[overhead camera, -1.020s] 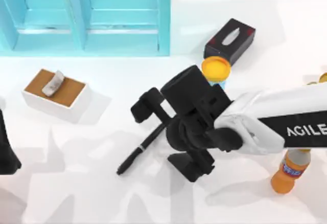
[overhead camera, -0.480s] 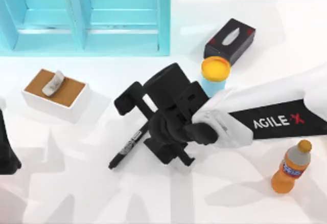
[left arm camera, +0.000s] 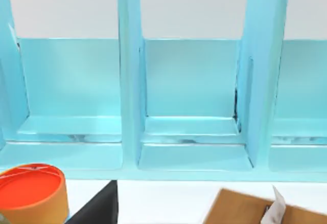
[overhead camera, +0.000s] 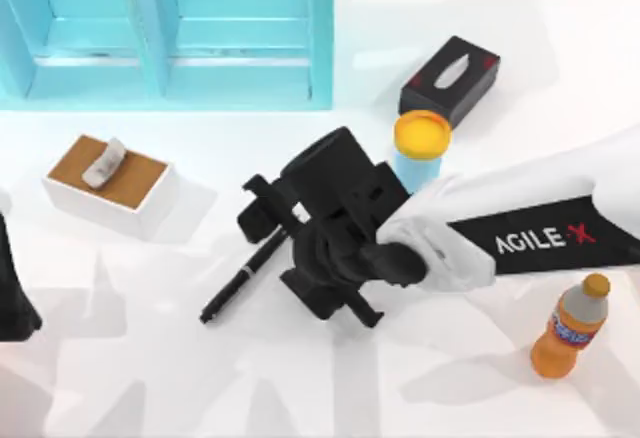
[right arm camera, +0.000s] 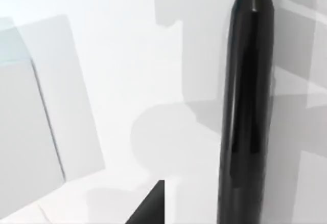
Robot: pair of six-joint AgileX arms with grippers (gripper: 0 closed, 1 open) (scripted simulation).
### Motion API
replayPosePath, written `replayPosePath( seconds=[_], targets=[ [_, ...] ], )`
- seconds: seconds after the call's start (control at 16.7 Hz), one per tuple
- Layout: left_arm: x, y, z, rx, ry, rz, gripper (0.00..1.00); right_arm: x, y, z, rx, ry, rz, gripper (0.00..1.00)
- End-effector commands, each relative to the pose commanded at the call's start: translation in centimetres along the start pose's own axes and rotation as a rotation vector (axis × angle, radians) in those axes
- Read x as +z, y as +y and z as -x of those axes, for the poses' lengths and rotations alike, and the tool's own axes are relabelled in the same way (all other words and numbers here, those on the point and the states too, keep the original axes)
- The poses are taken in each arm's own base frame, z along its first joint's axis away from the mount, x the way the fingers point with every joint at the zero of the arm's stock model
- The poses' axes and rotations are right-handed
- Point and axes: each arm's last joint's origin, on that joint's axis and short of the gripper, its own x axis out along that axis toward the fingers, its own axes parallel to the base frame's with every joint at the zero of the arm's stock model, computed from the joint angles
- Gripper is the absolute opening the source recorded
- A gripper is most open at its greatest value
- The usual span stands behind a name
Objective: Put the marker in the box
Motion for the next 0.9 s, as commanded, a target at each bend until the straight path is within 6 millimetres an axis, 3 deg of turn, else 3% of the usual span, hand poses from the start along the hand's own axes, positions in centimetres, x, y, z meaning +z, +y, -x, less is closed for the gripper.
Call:
replayPosePath(
  seconds=[0.36,0.84,0.9],
  targets=[
    [0.0,0.0,0.0,0.0,0.0,0.0,1.0,0.0,0.0,0.0,0.0,0.0,0.0,0.02],
    [0.0,0.0,0.0,0.0,0.0,0.0,1.0,0.0,0.0,0.0,0.0,0.0,0.0,0.0],
    [0.0,0.0,0.0,0.0,0.0,0.0,1.0,0.2,1.3,1.4,0.035,-0.001,-0.001,0.0]
  ],
)
